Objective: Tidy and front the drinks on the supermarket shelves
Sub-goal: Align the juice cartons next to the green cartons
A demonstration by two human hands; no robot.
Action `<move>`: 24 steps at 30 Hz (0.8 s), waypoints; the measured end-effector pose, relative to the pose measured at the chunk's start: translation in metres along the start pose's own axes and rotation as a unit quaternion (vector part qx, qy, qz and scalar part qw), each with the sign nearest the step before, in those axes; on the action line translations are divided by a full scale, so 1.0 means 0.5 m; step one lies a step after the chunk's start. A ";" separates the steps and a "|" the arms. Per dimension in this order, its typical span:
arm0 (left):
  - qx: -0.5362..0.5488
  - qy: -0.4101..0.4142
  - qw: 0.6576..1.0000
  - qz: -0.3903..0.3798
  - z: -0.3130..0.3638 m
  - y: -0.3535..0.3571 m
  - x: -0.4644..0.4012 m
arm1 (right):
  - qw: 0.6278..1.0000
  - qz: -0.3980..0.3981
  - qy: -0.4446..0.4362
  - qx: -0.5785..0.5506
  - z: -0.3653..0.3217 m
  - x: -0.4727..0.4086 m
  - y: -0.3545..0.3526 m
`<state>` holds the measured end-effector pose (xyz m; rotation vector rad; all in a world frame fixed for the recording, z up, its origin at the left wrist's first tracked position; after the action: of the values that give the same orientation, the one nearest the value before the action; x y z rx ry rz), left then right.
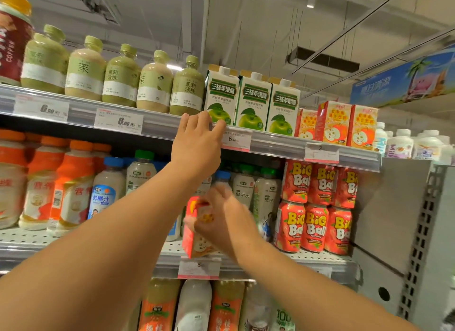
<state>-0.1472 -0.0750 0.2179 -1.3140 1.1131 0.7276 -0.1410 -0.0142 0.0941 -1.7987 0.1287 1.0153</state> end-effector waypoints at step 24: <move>-0.080 -0.005 0.996 -0.047 0.129 0.048 -0.054 | 0.975 0.207 0.030 0.068 0.238 -0.169 -0.598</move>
<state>-0.1644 -0.0038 0.2275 -1.4850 0.9937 0.7653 -0.1107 0.1936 0.3523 -1.7116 0.6176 1.2086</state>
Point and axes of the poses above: each hand's wrist, its own x-axis away from the middle knuckle, its own y-axis out of the palm, z = x × y, the point moved 10 cm from there along -x, towards the middle knuckle
